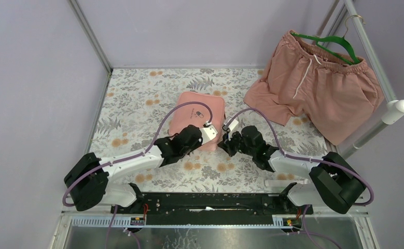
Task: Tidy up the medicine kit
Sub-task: Zip the medicine box at the center of the board.
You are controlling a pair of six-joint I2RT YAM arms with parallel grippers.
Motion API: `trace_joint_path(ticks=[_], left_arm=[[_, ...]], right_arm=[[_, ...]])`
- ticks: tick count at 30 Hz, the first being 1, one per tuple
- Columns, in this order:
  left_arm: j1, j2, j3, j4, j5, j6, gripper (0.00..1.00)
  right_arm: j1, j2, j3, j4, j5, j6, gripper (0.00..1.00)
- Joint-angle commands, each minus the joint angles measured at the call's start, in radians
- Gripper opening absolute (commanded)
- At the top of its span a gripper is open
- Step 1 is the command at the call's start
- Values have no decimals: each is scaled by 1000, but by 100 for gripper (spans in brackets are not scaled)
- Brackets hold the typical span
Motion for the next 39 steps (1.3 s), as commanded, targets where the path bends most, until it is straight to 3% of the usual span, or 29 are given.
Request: trace_joint_path(ticks=[1, 19, 37, 38, 39], left_arm=[[24, 26, 46, 45, 17, -74, 5], [24, 58, 85, 45, 113, -122, 3], [25, 24, 75, 41, 154, -131, 2], [24, 12, 75, 39, 155, -137, 5], [24, -8, 74, 34, 158, -143, 14]], right_arm=[[42, -25, -32, 84, -49, 120, 0], [127, -11, -45, 211, -52, 269, 0], [224, 166, 6, 445, 187, 512, 0], [224, 161, -1, 443, 211, 518, 0], [224, 153, -9, 432, 233, 515, 0]])
